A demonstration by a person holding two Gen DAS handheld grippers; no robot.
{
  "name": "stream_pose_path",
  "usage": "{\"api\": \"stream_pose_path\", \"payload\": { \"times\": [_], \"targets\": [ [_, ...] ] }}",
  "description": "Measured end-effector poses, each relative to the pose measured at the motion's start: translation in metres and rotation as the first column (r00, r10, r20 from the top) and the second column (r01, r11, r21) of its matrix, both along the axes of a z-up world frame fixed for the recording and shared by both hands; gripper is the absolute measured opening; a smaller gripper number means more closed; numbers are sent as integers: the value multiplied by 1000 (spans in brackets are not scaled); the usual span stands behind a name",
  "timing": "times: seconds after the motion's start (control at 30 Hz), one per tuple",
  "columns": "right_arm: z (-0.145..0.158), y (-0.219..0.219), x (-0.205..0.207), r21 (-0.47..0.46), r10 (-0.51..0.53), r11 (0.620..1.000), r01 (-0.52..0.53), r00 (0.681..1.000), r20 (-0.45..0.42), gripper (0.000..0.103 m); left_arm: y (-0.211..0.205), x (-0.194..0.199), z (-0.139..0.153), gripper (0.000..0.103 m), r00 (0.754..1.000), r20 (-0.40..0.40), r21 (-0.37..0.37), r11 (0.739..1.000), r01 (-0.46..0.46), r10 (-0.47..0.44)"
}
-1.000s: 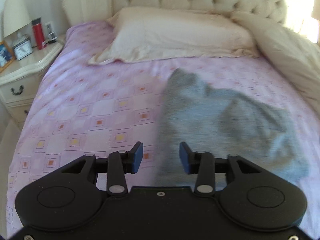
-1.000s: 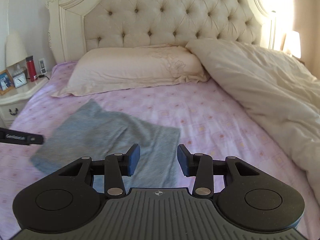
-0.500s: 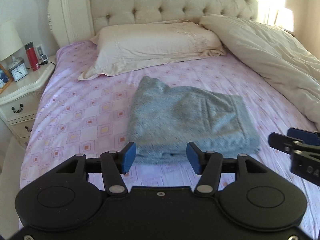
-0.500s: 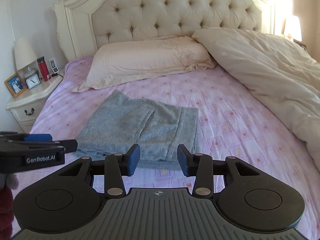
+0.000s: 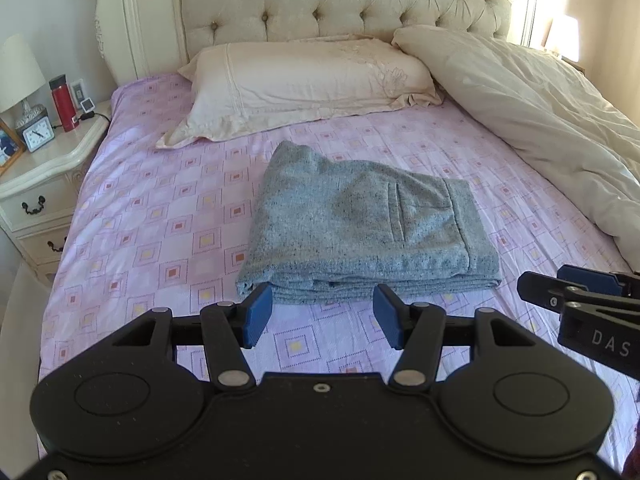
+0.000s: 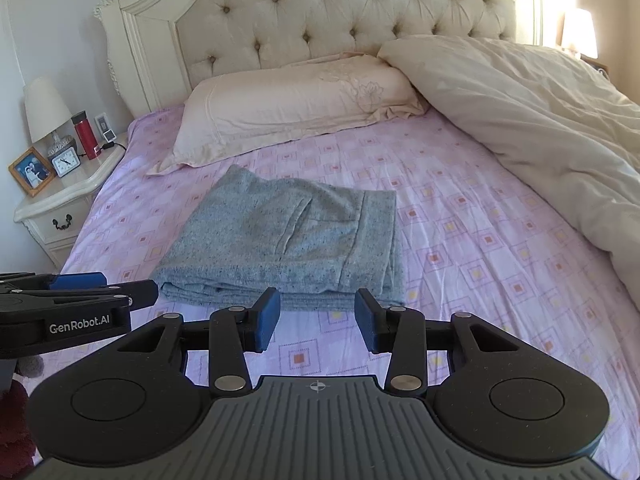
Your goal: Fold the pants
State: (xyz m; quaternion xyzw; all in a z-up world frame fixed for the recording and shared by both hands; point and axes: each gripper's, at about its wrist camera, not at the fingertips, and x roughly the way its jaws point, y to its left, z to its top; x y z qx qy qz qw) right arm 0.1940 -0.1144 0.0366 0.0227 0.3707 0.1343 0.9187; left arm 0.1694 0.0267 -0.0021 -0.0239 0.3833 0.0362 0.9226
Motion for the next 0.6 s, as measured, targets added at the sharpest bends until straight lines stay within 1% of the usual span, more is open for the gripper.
{"api": "stream_pose_path", "payload": {
  "times": [0.37, 0.6],
  "targets": [
    [0, 5, 1, 6, 9, 1000, -9, 1000, -4, 41, 1, 1, -7, 61, 1000, -26, 5, 1000, 8, -8],
    [2, 8, -1, 8, 10, 1000, -10, 1000, 2, 41, 2, 1, -7, 61, 1000, -21, 5, 1000, 10, -9]
  ]
}}
